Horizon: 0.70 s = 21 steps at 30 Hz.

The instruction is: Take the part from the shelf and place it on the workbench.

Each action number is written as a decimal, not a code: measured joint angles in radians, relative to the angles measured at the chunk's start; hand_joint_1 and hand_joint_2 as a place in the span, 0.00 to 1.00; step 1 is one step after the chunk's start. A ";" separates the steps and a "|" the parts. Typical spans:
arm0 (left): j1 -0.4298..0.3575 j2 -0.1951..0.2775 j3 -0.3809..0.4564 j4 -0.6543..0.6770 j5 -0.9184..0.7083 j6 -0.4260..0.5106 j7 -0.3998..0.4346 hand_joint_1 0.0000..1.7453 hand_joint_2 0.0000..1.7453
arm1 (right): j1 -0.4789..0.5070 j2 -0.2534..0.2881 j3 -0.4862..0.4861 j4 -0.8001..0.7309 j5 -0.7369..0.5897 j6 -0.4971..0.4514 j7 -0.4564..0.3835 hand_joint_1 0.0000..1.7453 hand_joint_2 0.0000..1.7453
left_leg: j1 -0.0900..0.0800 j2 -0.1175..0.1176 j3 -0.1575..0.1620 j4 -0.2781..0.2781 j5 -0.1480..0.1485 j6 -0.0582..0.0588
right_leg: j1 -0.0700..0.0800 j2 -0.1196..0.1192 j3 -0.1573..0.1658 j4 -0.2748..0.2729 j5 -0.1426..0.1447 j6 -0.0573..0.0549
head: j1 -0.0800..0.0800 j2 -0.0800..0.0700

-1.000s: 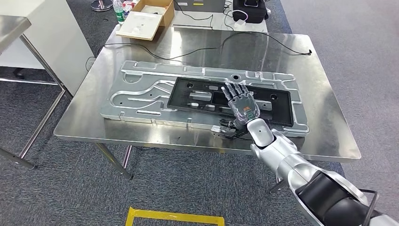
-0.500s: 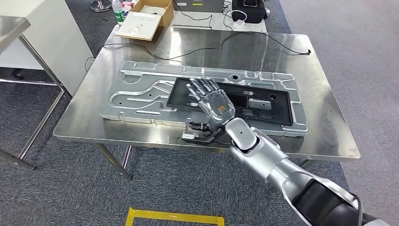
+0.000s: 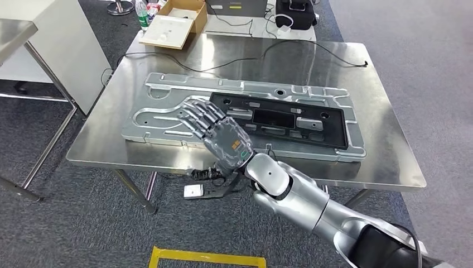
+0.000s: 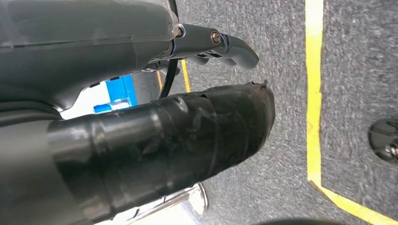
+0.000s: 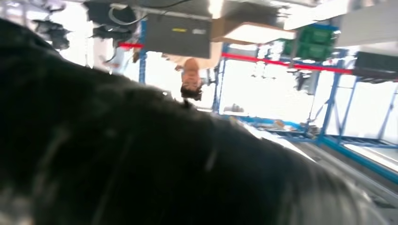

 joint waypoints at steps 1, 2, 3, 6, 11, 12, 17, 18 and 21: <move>0.001 0.000 0.000 0.000 0.000 0.002 0.002 0.00 0.00 | 0.009 0.000 0.010 -0.012 -0.009 0.002 -0.004 0.00 0.00 | 0.001 0.003 -0.001 -0.002 0.003 0.002 | -0.003 -0.002 -0.022 0.054 -0.034 0.004 | 0.000 0.000; 0.001 0.000 0.001 0.000 0.000 0.004 0.004 0.00 0.00 | 0.023 0.000 0.023 -0.023 -0.016 0.002 -0.006 0.00 0.00 | 0.001 0.004 -0.003 0.000 0.003 0.003 | -0.007 -0.003 -0.049 0.122 -0.068 0.008 | 0.000 0.000; 0.002 0.000 0.001 0.000 0.000 0.006 0.007 0.00 0.00 | 0.042 0.000 0.037 -0.033 -0.020 0.000 -0.006 0.00 0.00 | 0.002 0.005 -0.006 0.002 0.003 0.003 | -0.011 -0.004 -0.072 0.181 -0.090 0.012 | 0.000 0.000; 0.002 0.000 0.002 0.000 -0.002 0.016 0.014 0.00 0.00 | 0.101 0.000 0.072 -0.051 -0.020 -0.015 0.002 0.00 0.00 | 0.004 0.004 -0.013 0.014 0.000 -0.002 | -0.022 -0.009 -0.053 0.169 -0.052 0.019 | 0.000 0.000; 0.002 0.000 0.002 0.000 -0.015 0.050 0.023 0.00 0.00 | 0.206 0.007 0.105 -0.034 -0.027 -0.089 0.025 0.00 0.00 | 0.003 0.001 -0.024 0.032 -0.010 -0.033 | -0.015 -0.012 0.051 -0.021 -0.005 0.000 | 0.000 0.000; 0.002 0.000 0.002 0.000 -0.016 0.056 0.024 0.00 0.00 | 0.231 0.011 0.107 -0.023 -0.030 -0.104 0.026 0.00 0.00 | 0.003 0.001 -0.025 0.032 -0.009 -0.040 | -0.014 -0.011 0.048 -0.024 -0.003 -0.007 | 0.000 0.000; 0.003 0.000 0.001 0.000 -0.024 0.079 0.025 0.00 0.00 | 0.327 0.024 0.106 0.027 -0.041 -0.142 0.030 0.00 0.00 | 0.009 0.002 -0.085 0.189 -0.137 -0.061 | -0.015 -0.016 0.030 -0.037 0.018 -0.044 | -0.001 0.000; 0.003 0.000 0.001 0.000 -0.026 0.083 0.025 0.00 0.00 | 0.350 0.028 0.100 0.038 -0.044 -0.145 0.034 0.00 0.00 | 0.009 0.002 -0.106 0.250 -0.169 -0.062 | -0.013 -0.017 0.022 -0.036 0.023 -0.047 | -0.001 0.000; 0.004 0.002 0.001 0.000 -0.033 0.096 0.030 0.00 0.00 | 0.421 0.047 0.064 0.096 -0.047 -0.164 0.041 0.00 0.00 | 0.009 0.002 -0.084 0.265 -0.152 -0.059 | -0.006 -0.020 -0.004 -0.033 0.041 -0.047 | -0.001 0.000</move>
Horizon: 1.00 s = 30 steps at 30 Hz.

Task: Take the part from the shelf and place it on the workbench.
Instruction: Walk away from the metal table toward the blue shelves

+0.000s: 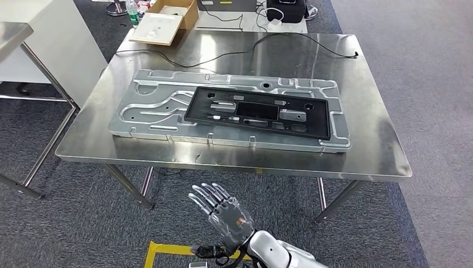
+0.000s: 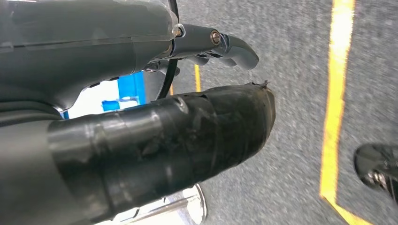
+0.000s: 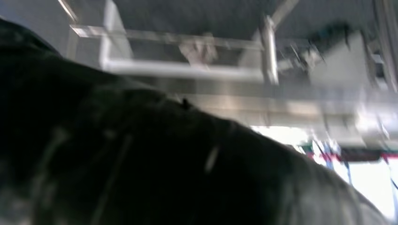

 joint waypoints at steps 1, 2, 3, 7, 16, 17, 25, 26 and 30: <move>0.000 0.001 0.000 0.000 -0.002 0.002 0.002 0.00 0.00 | 0.017 0.008 -0.015 0.023 0.001 -0.011 -0.001 0.00 0.00 | 0.000 0.000 0.040 -0.060 0.032 0.004 | 0.001 0.001 -0.008 0.002 0.007 0.002 | 0.000 0.000; -0.001 0.003 0.000 0.000 -0.003 0.003 0.003 0.00 0.00 | 0.031 0.015 -0.030 0.044 0.001 -0.022 -0.002 0.00 0.00 | -0.002 0.000 0.084 -0.135 0.053 0.009 | 0.002 0.002 -0.016 0.004 0.014 0.005 | 0.000 0.000; -0.001 0.004 0.000 0.000 -0.003 0.003 0.004 0.00 0.00 | 0.041 0.022 -0.044 0.062 0.002 -0.029 -0.003 0.00 0.00 | -0.005 -0.001 0.117 -0.192 0.068 0.013 | 0.003 0.003 -0.022 0.005 0.021 0.010 | 0.000 0.000; -0.003 0.006 -0.001 0.000 -0.007 0.005 0.006 0.00 0.00 | 0.067 0.042 -0.085 0.114 -0.006 -0.034 -0.003 0.00 0.75 | -0.011 0.000 0.130 -0.252 0.090 0.033 | 0.002 0.006 -0.027 0.000 0.050 0.034 | -0.001 0.000; 0.000 0.006 0.000 0.000 -0.010 0.018 0.012 0.00 0.00 | 0.110 0.108 -0.203 0.381 -0.145 -0.117 -0.018 0.00 1.00 | -0.007 0.014 0.011 -0.243 0.185 0.057 | -0.009 0.009 -0.005 0.233 -0.109 0.058 | -0.001 0.000; -0.001 0.006 0.000 0.000 -0.011 0.018 0.013 0.00 0.00 | 0.108 0.116 -0.219 0.428 -0.163 -0.122 -0.016 0.00 1.00 | -0.007 0.014 0.000 -0.237 0.191 0.053 | -0.008 0.008 0.050 0.167 -0.096 0.054 | -0.001 0.000; -0.001 0.005 0.000 0.000 -0.011 0.017 0.018 0.00 0.00 | 0.123 0.156 -0.402 0.776 -0.393 0.001 0.017 0.00 1.00 | -0.006 0.011 -0.045 -0.175 0.149 0.010 | -0.006 -0.004 0.150 -0.059 -0.089 0.003 | -0.002 0.000; -0.001 0.005 0.000 0.000 -0.011 0.016 0.019 0.00 0.00 | 0.135 0.157 -0.430 0.804 -0.422 0.024 0.019 0.00 1.00 | -0.004 0.010 -0.058 -0.123 0.096 0.005 | -0.005 -0.006 0.138 -0.058 -0.079 -0.001 | -0.002 0.000; -0.001 0.007 0.000 0.000 -0.011 0.014 0.019 0.00 0.00 | 0.175 0.159 -0.513 0.884 -0.479 0.060 0.020 0.00 1.00 | 0.002 0.010 -0.054 0.028 0.044 -0.011 | -0.005 -0.010 0.076 -0.038 -0.046 0.002 | -0.002 0.000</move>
